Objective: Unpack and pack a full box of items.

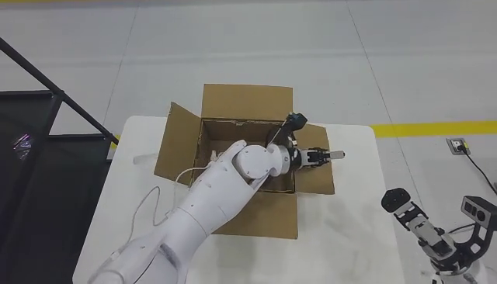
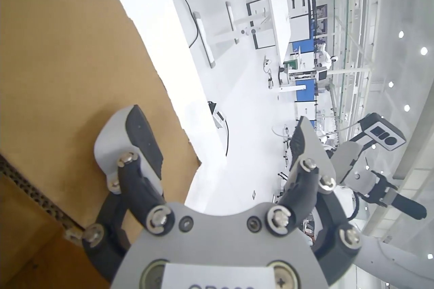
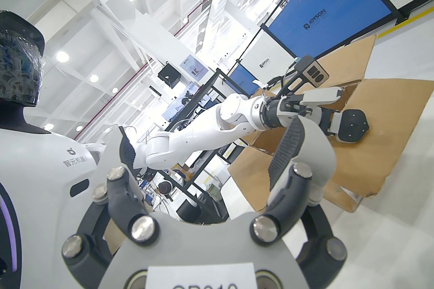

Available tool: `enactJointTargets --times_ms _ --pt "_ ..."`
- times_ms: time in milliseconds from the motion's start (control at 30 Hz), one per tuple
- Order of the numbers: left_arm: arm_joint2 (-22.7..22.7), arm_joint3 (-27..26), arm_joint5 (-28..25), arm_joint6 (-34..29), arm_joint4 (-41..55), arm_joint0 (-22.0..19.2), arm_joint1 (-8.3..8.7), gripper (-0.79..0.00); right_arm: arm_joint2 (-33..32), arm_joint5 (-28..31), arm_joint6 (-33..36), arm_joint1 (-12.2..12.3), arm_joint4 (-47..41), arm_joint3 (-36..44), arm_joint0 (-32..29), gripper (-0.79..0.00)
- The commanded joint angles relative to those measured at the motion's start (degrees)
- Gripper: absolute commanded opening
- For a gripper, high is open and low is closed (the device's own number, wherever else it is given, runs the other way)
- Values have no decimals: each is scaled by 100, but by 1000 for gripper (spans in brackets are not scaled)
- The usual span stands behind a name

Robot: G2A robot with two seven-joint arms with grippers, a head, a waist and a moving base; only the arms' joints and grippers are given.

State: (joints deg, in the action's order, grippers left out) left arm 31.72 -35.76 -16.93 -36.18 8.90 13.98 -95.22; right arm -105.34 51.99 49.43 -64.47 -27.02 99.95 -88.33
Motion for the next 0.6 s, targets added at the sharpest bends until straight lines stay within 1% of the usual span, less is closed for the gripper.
enactJointTargets --times_ms 0,67,167,267,333,367,433,500,567 --pt "107 -16 -152 -14 -44 -68 30 0 -26 -92 -172 -2 410 130 47 0" --pt "271 -78 -313 -28 -93 -113 107 0 10 -217 -343 -9 881 350 119 0" --pt "573 -255 -509 -24 -240 -107 293 0 133 -513 -562 -21 1665 718 271 0" --pt "1141 -717 -718 -61 -389 81 634 0 488 -877 -574 -25 2586 1223 584 0" --pt "1677 -1254 -730 -150 -597 365 937 0 814 -1189 -520 -27 3205 1517 870 0" --pt "1996 -1631 -666 -155 -774 579 1104 0 1006 -1355 -524 -32 3449 1630 1033 0" --pt "2769 -2654 -445 -271 -1043 1224 1441 0 1410 -1655 -461 -42 3959 1790 1402 0" --pt "3642 -3946 -66 -445 -1346 2074 1740 0 1891 -2035 -386 -62 4526 1859 1817 0" --pt "4452 -5220 317 -710 -1457 2977 1952 0 2445 -2353 -240 -94 4987 1775 2295 0"
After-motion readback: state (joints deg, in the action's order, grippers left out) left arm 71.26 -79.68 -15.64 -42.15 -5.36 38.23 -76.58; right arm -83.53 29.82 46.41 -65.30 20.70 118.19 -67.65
